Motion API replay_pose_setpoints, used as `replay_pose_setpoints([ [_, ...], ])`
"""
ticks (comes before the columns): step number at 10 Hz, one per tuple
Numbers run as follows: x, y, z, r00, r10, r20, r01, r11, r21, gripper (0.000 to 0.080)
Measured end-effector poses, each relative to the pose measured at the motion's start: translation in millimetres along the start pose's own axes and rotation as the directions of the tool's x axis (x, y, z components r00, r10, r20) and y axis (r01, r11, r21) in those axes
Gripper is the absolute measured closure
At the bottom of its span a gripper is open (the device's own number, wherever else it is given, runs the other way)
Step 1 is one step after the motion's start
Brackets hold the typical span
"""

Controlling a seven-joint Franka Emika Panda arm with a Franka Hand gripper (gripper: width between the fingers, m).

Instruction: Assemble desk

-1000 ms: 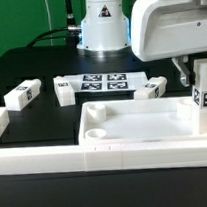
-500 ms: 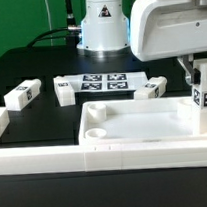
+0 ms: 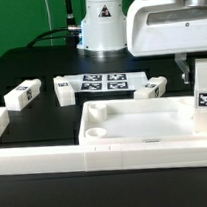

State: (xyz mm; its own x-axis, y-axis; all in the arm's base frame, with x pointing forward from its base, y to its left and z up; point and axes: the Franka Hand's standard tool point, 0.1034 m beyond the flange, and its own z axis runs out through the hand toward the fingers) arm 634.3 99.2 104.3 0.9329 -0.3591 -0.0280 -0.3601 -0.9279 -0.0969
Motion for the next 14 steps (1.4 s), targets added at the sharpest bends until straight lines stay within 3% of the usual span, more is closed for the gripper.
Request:
replay_pose_setpoints([
  [3, 2.2, 3.1, -0.2, 0.952, 0.307, 0.015, -0.307, 0.951, 0.024, 0.0509],
  [7, 2.2, 3.3, -0.3, 0.849, 0.525, 0.049, -0.527, 0.849, 0.04, 0.0509],
  [10, 1.4, 1.8, 0.2, 0.751, 0.658, 0.059, -0.66, 0.751, 0.033, 0.0509],
  [11, 0.9, 0.8, 0.2, 0.718, 0.693, 0.062, -0.695, 0.718, 0.031, 0.043],
  [12, 0.7, 0.5, 0.3, 0.721, 0.69, 0.062, -0.692, 0.721, 0.031, 0.0294],
  [13, 0.7, 0.4, 0.3, 0.728, 0.683, 0.061, -0.686, 0.727, 0.032, 0.0294],
  [14, 0.7, 0.4, 0.3, 0.749, 0.66, 0.06, -0.662, 0.748, 0.034, 0.0181],
])
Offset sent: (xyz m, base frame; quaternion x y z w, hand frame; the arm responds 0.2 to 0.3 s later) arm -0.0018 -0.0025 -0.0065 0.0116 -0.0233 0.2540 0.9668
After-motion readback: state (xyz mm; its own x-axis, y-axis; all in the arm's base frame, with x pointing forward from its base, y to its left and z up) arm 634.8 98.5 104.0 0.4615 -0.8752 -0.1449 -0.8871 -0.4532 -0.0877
